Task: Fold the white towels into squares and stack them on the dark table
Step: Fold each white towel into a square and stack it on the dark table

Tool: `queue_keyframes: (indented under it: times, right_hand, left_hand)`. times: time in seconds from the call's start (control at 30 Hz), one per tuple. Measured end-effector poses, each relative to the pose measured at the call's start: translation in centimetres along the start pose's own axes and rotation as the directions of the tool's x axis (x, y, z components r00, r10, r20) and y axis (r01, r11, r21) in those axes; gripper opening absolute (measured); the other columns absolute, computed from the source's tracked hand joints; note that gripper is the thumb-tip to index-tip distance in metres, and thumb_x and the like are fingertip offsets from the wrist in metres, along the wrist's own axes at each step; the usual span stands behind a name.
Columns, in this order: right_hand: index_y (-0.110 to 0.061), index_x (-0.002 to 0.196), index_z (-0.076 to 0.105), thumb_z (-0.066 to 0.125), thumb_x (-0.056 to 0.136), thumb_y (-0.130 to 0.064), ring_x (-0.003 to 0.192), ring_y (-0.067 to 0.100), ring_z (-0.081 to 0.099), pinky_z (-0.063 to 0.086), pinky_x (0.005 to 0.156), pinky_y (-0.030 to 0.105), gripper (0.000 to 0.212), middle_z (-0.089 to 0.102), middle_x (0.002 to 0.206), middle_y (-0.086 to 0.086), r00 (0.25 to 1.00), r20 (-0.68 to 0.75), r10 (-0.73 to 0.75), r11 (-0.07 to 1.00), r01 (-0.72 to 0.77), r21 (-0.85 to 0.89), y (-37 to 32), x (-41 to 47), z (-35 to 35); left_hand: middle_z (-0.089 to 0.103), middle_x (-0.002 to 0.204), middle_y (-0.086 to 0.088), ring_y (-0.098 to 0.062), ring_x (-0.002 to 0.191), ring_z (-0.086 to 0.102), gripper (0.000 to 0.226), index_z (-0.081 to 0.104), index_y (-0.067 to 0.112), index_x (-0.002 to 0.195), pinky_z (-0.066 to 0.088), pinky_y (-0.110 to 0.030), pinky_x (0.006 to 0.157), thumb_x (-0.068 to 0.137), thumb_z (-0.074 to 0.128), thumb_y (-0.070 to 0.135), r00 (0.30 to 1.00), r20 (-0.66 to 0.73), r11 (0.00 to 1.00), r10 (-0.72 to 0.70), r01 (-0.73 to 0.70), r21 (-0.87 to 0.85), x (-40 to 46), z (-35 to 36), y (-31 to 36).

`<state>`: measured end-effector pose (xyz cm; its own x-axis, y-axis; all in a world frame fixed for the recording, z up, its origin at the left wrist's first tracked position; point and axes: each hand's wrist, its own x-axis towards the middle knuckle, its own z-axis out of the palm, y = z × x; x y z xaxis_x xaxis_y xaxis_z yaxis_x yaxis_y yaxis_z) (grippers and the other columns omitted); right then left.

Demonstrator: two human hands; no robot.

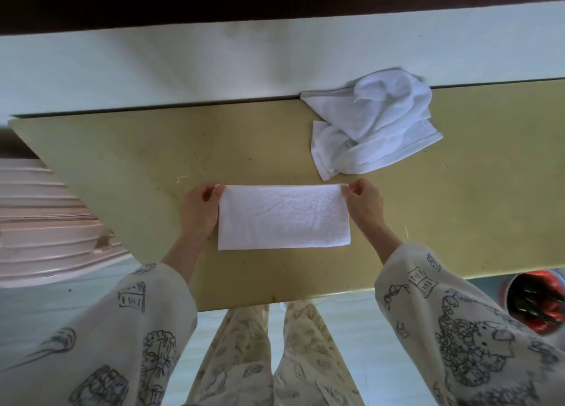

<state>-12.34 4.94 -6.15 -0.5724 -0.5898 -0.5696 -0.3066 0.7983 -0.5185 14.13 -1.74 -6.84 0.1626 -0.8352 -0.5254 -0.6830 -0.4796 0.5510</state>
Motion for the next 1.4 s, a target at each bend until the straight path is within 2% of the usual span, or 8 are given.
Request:
queue_keyframes:
  times: [0.43, 0.63, 0.7, 0.8, 0.87, 0.93, 1.03, 1.4]
  right_hand:
    - [-0.005, 0.085, 0.055, 0.048, 0.091, -0.012, 0.077, 0.022, 0.047, 0.033, 0.069, 0.028, 0.011, 0.053, 0.080, 0.007, 1.000, -0.019, -0.008, 0.998, 0.007, -0.062, -0.8, -0.1, 0.2]
    - [-0.009, 0.095, 0.049, 0.052, 0.092, -0.026, 0.085, 0.021, 0.046, 0.035, 0.073, 0.031, 0.017, 0.050, 0.089, 0.004, 0.999, -0.034, -0.035, 0.994, 0.032, -0.107, -0.6, -0.4, 0.3]
    - [-0.007, 0.105, 0.050, 0.051, 0.092, -0.034, 0.091, 0.024, 0.049, 0.039, 0.081, 0.036, 0.030, 0.050, 0.097, 0.005, 0.986, -0.129, -0.106, 0.965, 0.071, -0.252, -0.2, -1.0, 0.5]
    - [-0.006, 0.112, 0.053, 0.041, 0.092, -0.037, 0.099, 0.031, 0.054, 0.041, 0.084, 0.042, 0.039, 0.057, 0.109, 0.013, 0.864, -0.179, -0.470, 0.802, 0.334, -0.496, 0.6, -2.8, 1.6]
    - [-0.006, 0.116, 0.052, 0.040, 0.091, -0.030, 0.111, 0.034, 0.054, 0.044, 0.092, 0.046, 0.037, 0.058, 0.119, 0.016, 0.728, -0.068, -0.682, 0.636, 0.545, -0.546, 0.9, -4.0, 3.7]
    - [-0.006, 0.125, 0.048, 0.038, 0.091, -0.025, 0.127, 0.034, 0.046, 0.035, 0.106, 0.050, 0.040, 0.051, 0.133, 0.018, 0.665, 0.074, -0.743, 0.529, 0.652, -0.543, 1.3, -4.8, 6.2]
    - [-0.008, 0.135, 0.039, 0.036, 0.093, -0.027, 0.135, 0.032, 0.036, 0.029, 0.110, 0.051, 0.046, 0.041, 0.143, 0.019, 0.693, 0.130, -0.709, 0.525, 0.642, -0.558, 2.7, -4.0, 7.4]
    - [-0.016, 0.145, 0.025, 0.025, 0.093, -0.050, 0.142, 0.034, 0.020, 0.011, 0.116, 0.046, 0.062, 0.021, 0.152, 0.022, 0.700, 0.142, -0.699, 0.459, 0.593, -0.662, 5.9, -2.1, 6.8]
  left_hand:
    - [0.063, 0.096, -0.002, -0.014, 0.081, 0.052, 0.030, 0.062, 0.007, 0.109, 0.036, -0.026, 0.069, 0.094, 0.048, 0.030, 0.999, -0.045, 0.997, 0.002, 0.002, 0.083, 0.1, 0.6, 0.6]
    - [0.059, 0.091, -0.001, -0.022, 0.082, 0.055, 0.023, 0.051, 0.013, 0.096, 0.038, -0.031, 0.068, 0.091, 0.052, 0.036, 0.998, -0.057, 0.998, -0.042, 0.044, 0.035, -0.3, -0.2, 0.4]
    - [0.058, 0.099, -0.009, -0.026, 0.086, 0.053, 0.026, 0.047, 0.008, 0.101, 0.039, -0.036, 0.071, 0.092, 0.049, 0.032, 0.990, -0.143, 0.991, -0.005, 0.024, 0.132, -1.1, -0.7, 0.3]
    - [0.055, 0.111, -0.021, -0.037, 0.101, 0.052, 0.026, 0.050, 0.000, 0.112, 0.040, -0.046, 0.082, 0.092, 0.047, 0.016, 0.911, -0.176, 0.844, 0.373, -0.254, 0.473, -2.9, 0.2, -0.1]
    - [0.053, 0.124, -0.019, -0.037, 0.116, 0.049, 0.032, 0.049, 0.004, 0.121, 0.038, -0.050, 0.096, 0.092, 0.044, 0.015, 0.828, -0.015, 0.715, 0.560, -0.475, 0.513, -4.5, 2.1, -0.2]
    - [0.049, 0.135, -0.015, -0.033, 0.128, 0.043, 0.039, 0.043, 0.009, 0.129, 0.032, -0.053, 0.106, 0.092, 0.037, 0.019, 0.736, 0.150, 0.565, 0.660, -0.618, 0.546, -5.1, 4.6, -0.6]
    - [0.041, 0.142, -0.016, -0.033, 0.134, 0.035, 0.045, 0.036, 0.014, 0.136, 0.025, -0.056, 0.110, 0.092, 0.034, 0.025, 0.724, 0.238, 0.516, 0.647, -0.647, 0.561, -4.1, 6.3, -1.8]
    - [0.025, 0.152, -0.014, -0.031, 0.141, 0.023, 0.059, 0.030, 0.020, 0.144, 0.015, -0.054, 0.113, 0.092, 0.032, 0.048, 0.682, 0.246, 0.367, 0.689, -0.621, 0.693, -2.7, 6.6, -4.0]
